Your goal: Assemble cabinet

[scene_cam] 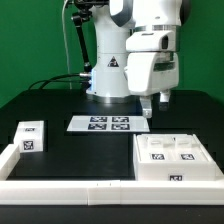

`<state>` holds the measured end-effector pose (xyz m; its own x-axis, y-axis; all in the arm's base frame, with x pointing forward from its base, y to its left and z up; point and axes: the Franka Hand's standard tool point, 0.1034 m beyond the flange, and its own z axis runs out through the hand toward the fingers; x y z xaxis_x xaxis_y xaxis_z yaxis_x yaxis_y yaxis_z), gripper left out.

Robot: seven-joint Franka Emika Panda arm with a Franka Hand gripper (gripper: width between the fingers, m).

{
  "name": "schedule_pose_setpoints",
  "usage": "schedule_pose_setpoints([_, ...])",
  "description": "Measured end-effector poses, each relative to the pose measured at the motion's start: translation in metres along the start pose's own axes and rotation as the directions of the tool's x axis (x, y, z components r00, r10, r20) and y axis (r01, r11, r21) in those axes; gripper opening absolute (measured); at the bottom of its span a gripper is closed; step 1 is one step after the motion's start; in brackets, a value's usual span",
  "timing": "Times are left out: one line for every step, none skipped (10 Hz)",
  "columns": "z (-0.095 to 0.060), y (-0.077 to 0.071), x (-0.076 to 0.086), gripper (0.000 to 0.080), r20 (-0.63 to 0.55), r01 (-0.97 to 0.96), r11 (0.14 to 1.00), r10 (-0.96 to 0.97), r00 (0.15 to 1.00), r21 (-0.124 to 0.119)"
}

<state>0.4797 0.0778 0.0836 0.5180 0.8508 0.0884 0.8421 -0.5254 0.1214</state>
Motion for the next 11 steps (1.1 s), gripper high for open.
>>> schedule_pose_setpoints([0.003, -0.003, 0.000, 0.0797, 0.001, -0.102, 0.995, 0.102, 0.995, 0.010])
schedule_pose_setpoints([0.002, -0.002, 0.001, 0.0797, -0.002, -0.130, 0.991, 0.130, 0.992, 0.012])
schedule_pose_setpoints([0.002, -0.002, 0.001, 0.0797, -0.003, -0.198, 0.980, 0.198, 0.980, 0.018])
schedule_pose_setpoints([0.002, -0.003, 0.002, 0.0797, -0.004, -0.238, 0.971, 0.238, 0.971, 0.022])
schedule_pose_setpoints([0.002, -0.004, 0.005, 0.0797, -0.008, -0.359, 0.933, 0.359, 0.933, 0.025])
schedule_pose_setpoints([0.004, -0.009, 0.010, 0.0797, -0.013, -0.463, 0.886, 0.464, 0.886, 0.023])
schedule_pose_setpoints([0.006, -0.010, 0.012, 0.0797, -0.016, -0.517, 0.856, 0.517, 0.856, 0.019])
schedule_pose_setpoints([0.008, -0.010, 0.013, 0.0797, -0.025, -0.593, 0.805, 0.593, 0.805, 0.023])
schedule_pose_setpoints([0.016, -0.010, 0.010, 0.0797, -0.017, -0.649, 0.760, 0.649, 0.760, 0.037])
schedule_pose_setpoints([0.026, -0.010, 0.006, 0.0797, -0.019, -0.713, 0.700, 0.714, 0.700, 0.051])
schedule_pose_setpoints([0.033, -0.011, 0.002, 0.0797, -0.014, -0.740, 0.670, 0.742, 0.670, 0.058])
